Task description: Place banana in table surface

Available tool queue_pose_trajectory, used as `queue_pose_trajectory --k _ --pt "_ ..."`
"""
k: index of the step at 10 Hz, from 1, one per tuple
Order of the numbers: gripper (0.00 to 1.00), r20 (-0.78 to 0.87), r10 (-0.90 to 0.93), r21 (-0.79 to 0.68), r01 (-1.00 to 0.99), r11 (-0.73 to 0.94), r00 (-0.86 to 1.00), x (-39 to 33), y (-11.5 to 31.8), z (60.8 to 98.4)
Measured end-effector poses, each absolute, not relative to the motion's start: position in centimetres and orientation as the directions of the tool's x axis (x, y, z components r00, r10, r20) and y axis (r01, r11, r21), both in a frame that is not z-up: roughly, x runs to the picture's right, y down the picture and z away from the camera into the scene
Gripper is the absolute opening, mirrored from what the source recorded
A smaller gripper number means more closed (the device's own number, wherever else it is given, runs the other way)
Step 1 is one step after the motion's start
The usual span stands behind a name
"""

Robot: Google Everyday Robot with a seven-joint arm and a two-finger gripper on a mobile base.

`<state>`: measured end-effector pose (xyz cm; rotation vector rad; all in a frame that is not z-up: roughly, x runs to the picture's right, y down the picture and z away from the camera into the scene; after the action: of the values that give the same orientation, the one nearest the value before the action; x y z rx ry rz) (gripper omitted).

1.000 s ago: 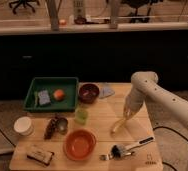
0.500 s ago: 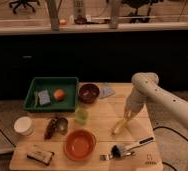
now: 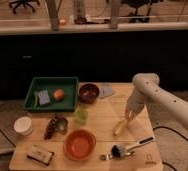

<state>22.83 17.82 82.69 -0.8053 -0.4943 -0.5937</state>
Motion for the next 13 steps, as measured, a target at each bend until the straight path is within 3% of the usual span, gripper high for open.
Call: queue_pose_trajectory --k 1,5,9,13 --pt "0.25 0.615 -0.3 -0.516 0.659 0.547 0.73 22.9 17.9 82.7" --pt "0.19 0.623 -0.306 -0.511 0.67 0.538 0.72 23.3 18.3 82.7" --pt "0.4 0.627 -0.309 -0.507 0.676 0.534 0.715 23.7 18.4 82.6" --pt "0.42 0.632 -0.314 -0.503 0.683 0.529 0.708 24.0 18.8 82.5"
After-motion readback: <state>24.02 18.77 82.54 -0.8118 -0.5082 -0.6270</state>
